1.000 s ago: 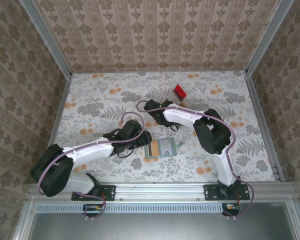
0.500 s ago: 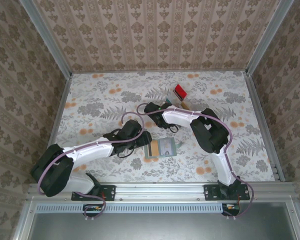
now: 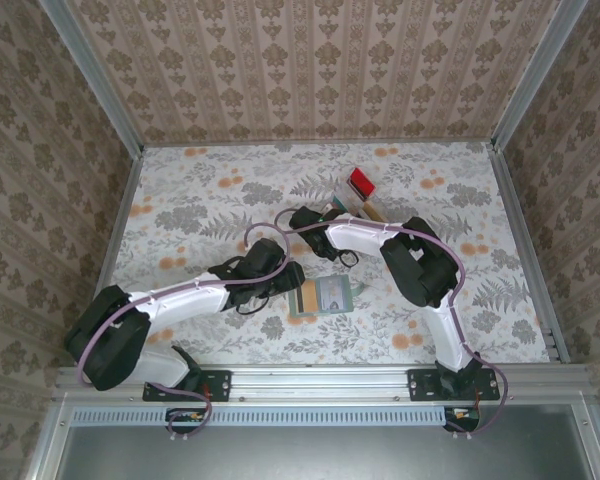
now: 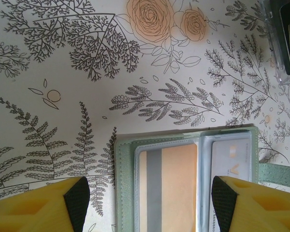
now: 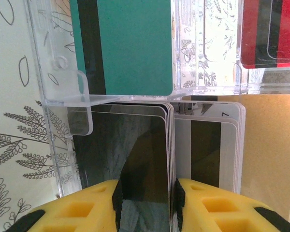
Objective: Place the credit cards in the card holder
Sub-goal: Pick up the credit card from the storage box.
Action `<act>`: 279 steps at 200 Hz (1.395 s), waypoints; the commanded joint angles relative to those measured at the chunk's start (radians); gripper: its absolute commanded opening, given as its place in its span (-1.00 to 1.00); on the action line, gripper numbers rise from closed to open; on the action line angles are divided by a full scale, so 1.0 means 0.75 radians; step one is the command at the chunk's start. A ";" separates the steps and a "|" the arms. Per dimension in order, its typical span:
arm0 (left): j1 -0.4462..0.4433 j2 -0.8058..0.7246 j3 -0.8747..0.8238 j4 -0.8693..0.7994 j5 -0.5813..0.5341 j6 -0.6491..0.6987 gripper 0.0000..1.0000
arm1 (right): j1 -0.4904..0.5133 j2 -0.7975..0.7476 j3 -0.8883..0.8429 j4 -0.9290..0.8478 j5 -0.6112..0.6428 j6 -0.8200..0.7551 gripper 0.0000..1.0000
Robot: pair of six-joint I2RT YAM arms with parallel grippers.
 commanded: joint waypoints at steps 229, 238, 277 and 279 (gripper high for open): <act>0.011 0.009 0.020 0.011 0.018 -0.004 0.41 | -0.031 -0.142 -0.014 -0.061 -0.029 0.021 -0.83; 0.011 0.009 0.019 0.013 0.018 -0.001 0.41 | -0.031 -0.148 -0.006 -0.078 -0.044 0.027 -0.83; 0.013 0.008 0.023 0.014 0.020 -0.003 0.41 | -0.032 -0.180 0.036 -0.155 -0.129 0.068 -0.95; 0.012 0.009 0.024 0.014 0.019 -0.003 0.41 | -0.031 -0.183 0.037 -0.158 -0.132 0.070 -0.95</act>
